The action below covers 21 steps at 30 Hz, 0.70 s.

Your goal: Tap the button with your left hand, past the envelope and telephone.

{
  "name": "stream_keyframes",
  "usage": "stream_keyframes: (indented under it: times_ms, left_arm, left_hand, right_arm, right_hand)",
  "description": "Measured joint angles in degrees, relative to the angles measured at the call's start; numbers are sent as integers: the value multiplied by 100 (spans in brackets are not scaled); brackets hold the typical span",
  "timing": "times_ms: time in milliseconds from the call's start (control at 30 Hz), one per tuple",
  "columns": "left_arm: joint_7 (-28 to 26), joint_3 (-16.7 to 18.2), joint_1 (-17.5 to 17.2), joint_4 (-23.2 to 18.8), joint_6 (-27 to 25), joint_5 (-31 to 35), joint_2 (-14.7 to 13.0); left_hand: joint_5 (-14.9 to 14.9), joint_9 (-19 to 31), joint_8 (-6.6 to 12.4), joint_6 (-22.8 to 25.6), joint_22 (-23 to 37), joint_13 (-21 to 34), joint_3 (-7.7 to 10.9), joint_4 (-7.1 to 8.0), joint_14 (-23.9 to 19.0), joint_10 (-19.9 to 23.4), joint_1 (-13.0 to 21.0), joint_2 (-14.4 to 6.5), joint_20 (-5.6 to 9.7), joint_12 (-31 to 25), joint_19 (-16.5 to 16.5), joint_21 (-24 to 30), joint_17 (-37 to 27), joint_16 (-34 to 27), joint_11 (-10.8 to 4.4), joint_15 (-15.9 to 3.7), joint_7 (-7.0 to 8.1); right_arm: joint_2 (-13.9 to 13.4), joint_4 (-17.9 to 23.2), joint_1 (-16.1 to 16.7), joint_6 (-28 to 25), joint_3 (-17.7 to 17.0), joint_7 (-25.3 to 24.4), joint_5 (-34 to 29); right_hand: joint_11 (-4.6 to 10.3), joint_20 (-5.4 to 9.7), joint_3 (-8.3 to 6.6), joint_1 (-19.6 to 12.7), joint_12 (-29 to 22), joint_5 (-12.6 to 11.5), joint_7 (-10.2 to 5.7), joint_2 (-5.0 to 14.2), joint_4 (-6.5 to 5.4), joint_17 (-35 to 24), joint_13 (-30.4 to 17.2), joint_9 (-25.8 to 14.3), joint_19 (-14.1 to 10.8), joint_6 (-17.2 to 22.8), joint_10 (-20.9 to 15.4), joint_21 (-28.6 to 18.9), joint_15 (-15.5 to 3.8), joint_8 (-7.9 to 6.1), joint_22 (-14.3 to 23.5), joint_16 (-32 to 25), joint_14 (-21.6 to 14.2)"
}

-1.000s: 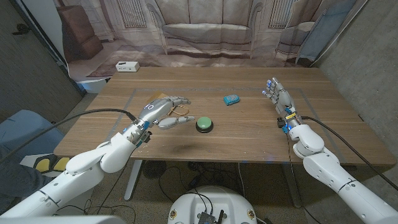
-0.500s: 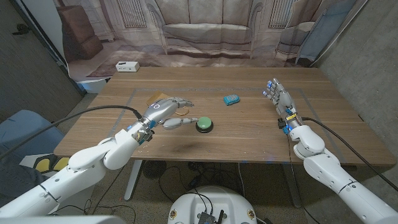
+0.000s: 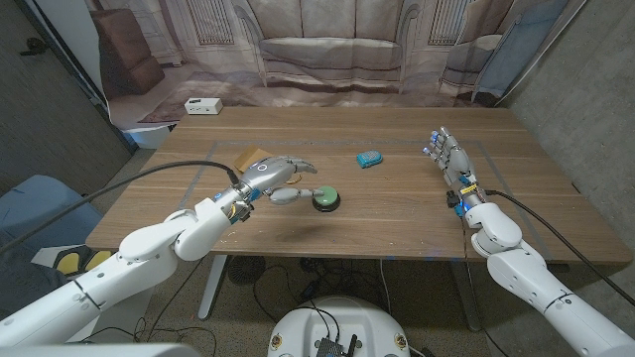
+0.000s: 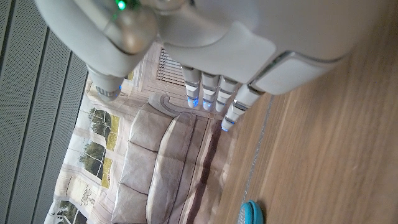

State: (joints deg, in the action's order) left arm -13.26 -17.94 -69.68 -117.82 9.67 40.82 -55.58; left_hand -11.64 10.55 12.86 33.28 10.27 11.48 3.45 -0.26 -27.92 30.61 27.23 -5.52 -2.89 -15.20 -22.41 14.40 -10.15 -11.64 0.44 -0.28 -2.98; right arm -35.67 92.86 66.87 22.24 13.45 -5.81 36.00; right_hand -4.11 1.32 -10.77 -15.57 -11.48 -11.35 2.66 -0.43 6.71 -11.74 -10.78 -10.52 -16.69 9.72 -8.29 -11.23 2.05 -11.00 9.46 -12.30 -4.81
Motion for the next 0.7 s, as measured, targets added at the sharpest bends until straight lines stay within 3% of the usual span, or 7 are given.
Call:
stream_keyframes:
  times_ms: [700]
  left_arm:
    - [804,-548,539,-153,-261,27,-145]
  left_hand:
    - [42,0,-46,19,0,0,-1,1,18,0,0,0,-28,40,29,-43,0,24,-1,18,-19]
  right_arm:
    - [-37,5,86,79,-76,54,28]
  right_hand:
    - [0,-21,0,-22,0,0,-32,22,0,0,0,0,-21,31,0,0,0,0,0,0,0]
